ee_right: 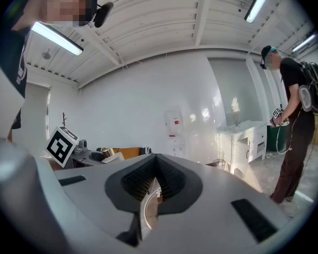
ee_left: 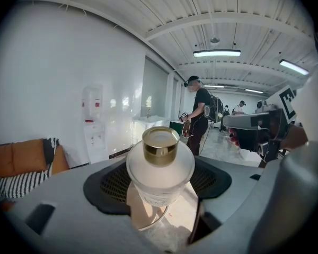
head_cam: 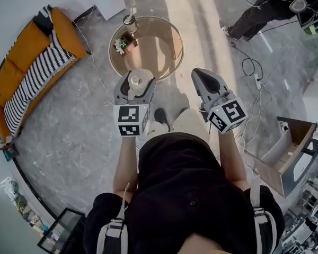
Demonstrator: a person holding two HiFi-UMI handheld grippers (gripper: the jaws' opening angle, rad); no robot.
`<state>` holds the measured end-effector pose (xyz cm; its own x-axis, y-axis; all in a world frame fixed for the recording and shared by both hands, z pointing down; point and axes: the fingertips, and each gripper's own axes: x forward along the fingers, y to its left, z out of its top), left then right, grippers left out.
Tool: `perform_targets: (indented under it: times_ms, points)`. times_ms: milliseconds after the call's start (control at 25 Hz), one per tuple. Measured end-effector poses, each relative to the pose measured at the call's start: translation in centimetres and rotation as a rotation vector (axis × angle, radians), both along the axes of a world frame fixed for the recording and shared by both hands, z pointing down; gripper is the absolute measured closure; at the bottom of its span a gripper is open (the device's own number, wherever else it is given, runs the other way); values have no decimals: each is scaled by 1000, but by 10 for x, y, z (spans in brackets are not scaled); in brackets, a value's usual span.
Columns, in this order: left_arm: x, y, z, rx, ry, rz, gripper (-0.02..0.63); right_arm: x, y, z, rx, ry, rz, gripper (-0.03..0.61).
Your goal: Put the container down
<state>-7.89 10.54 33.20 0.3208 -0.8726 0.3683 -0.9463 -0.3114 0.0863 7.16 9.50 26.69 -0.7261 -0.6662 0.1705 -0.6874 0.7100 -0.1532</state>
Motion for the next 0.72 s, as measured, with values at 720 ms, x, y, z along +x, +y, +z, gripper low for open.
perform_targets:
  times_ms: [720]
  points:
    - [-13,-77,27,-48,13,-114,271,-31,-101,19,-68,-22,-124,575]
